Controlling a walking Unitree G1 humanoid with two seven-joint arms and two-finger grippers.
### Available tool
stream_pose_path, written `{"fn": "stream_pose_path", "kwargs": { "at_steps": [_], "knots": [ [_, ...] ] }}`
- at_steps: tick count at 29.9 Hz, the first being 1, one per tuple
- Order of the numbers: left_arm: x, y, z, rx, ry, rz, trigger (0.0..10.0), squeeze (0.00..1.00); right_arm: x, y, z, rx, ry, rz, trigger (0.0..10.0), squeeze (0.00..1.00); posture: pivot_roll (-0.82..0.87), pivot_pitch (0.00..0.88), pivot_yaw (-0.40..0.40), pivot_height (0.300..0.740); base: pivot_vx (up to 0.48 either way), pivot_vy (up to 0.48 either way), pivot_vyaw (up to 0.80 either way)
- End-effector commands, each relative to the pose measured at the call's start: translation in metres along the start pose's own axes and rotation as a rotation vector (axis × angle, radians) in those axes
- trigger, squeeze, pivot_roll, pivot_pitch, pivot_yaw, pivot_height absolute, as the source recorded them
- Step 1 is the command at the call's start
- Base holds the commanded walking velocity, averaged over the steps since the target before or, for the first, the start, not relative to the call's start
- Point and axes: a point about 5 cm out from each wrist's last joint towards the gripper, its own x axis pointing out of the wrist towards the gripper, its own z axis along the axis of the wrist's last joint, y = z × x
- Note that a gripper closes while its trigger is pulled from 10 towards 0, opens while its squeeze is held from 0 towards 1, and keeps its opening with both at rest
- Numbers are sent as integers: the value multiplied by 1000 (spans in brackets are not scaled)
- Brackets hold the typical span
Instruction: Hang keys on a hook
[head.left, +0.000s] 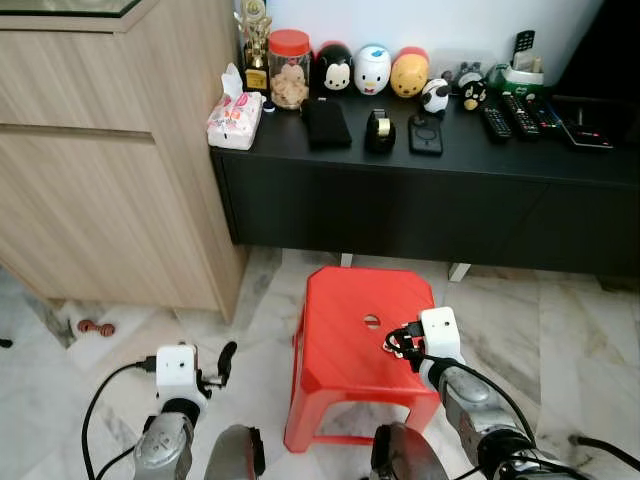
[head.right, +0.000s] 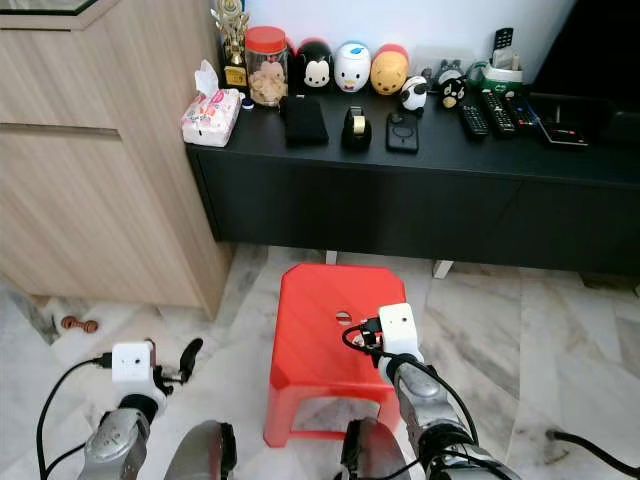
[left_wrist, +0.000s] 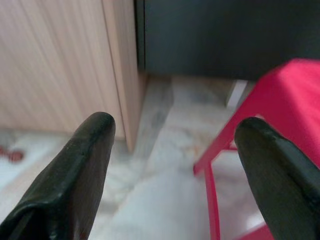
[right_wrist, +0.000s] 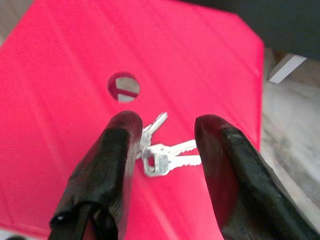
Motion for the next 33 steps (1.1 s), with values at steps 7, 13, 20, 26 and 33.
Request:
{"fn": "stream_pose_path", "kwargs": {
  "at_steps": [7,13,20,26,33],
  "knots": [
    [0,-4,17,0,-77,-37,10000,0,-2,-5,-4,-11,17,0,10000,0,154,250,-89,619,0,0,0],
    [-8,-13,32,-11,-126,-53,10000,0,-4,-6,-8,-21,14,25,10000,0,164,281,-100,619,0,0,0],
    [-18,-18,44,-15,-143,-58,10000,0,-2,-3,6,-25,-57,85,10000,0,183,316,-116,619,0,0,0],
    [-24,-20,54,-15,-156,-59,10000,0,-1,-4,12,-39,-74,103,10000,0,185,353,-128,619,0,0,0],
    [-32,-26,76,-4,-196,-68,10000,0,0,-5,15,-48,-78,106,10000,0,204,392,-140,619,0,0,0]
  ]
}}
